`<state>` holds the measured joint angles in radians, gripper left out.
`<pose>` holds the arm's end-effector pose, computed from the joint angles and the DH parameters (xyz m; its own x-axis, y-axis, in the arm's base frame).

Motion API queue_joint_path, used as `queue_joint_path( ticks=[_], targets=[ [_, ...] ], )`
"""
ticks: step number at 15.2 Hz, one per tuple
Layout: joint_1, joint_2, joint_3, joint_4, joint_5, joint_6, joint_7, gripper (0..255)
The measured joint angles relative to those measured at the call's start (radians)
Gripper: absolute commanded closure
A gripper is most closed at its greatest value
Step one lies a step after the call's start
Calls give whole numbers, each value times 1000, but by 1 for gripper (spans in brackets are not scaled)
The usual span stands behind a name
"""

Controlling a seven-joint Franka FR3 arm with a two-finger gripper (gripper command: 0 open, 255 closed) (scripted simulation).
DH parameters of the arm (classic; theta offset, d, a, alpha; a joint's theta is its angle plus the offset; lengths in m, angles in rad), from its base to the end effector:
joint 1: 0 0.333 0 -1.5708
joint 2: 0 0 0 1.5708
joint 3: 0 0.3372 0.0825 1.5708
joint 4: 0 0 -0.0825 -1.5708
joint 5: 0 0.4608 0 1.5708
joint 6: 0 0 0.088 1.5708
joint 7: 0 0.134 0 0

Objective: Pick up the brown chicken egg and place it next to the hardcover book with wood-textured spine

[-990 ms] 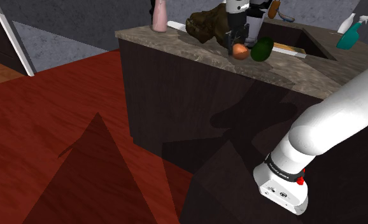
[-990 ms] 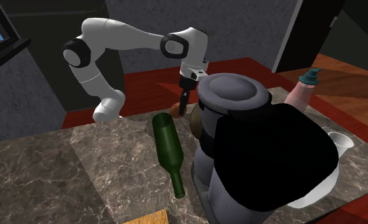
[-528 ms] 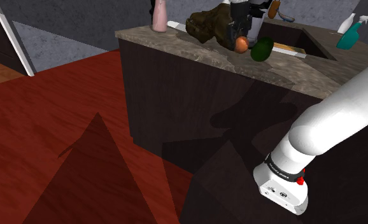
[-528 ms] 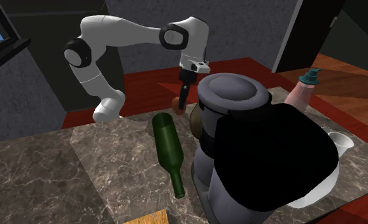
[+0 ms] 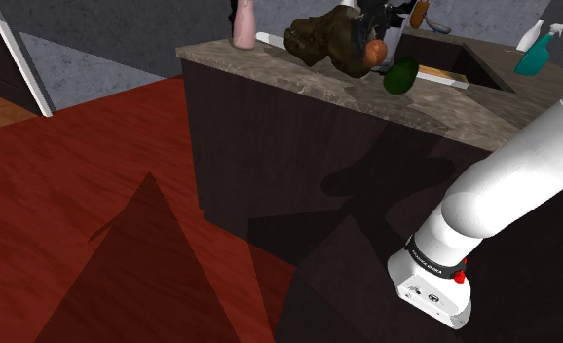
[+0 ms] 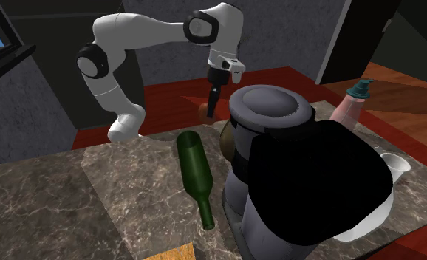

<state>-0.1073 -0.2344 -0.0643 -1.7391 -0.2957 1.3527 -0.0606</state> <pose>0.5070 -0.1361 0.6527 0.9725 -0.1694 -0.1599 -0.1226 -0.9558 0.2673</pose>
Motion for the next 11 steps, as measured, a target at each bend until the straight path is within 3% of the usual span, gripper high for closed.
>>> queue_joint_path(
  ticks=[11],
  targets=[
    [-3, 50, 1, 190, -9, -133, -46, 255]
  ],
)
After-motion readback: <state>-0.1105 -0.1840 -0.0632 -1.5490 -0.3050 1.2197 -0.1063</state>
